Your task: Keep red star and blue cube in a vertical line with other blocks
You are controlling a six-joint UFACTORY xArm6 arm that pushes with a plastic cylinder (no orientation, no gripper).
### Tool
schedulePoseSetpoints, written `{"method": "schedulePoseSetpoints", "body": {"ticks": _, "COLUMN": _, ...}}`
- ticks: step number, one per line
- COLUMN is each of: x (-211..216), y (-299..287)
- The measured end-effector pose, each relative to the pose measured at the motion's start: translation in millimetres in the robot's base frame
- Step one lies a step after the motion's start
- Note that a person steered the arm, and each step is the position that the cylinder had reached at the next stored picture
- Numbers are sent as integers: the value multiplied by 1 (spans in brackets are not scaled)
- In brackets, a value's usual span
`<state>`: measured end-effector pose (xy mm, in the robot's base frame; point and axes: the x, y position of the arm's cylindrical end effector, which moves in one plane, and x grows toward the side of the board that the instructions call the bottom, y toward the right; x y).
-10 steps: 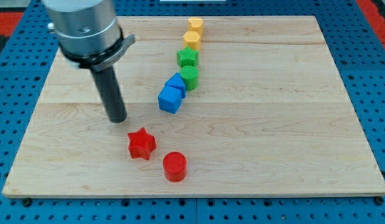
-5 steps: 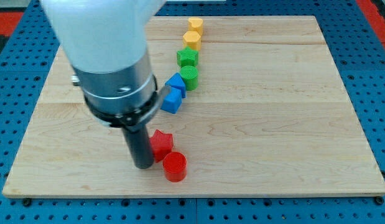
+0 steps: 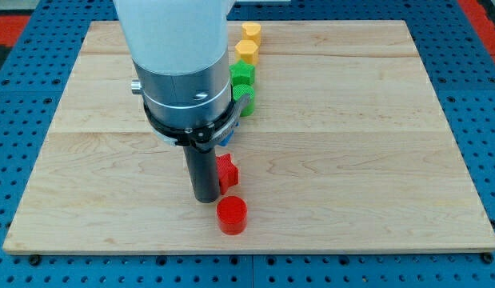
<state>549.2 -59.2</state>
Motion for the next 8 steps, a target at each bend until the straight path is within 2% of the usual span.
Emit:
{"method": "schedulePoseSetpoints", "body": {"ticks": 1, "x": -1, "y": -46}}
{"method": "schedulePoseSetpoints", "body": {"ticks": 3, "x": -49, "y": -60}}
{"method": "schedulePoseSetpoints", "body": {"ticks": 4, "x": -84, "y": -56}}
{"method": "schedulePoseSetpoints", "body": {"ticks": 5, "x": -117, "y": -14}}
{"method": "schedulePoseSetpoints", "body": {"ticks": 8, "x": -119, "y": 13}}
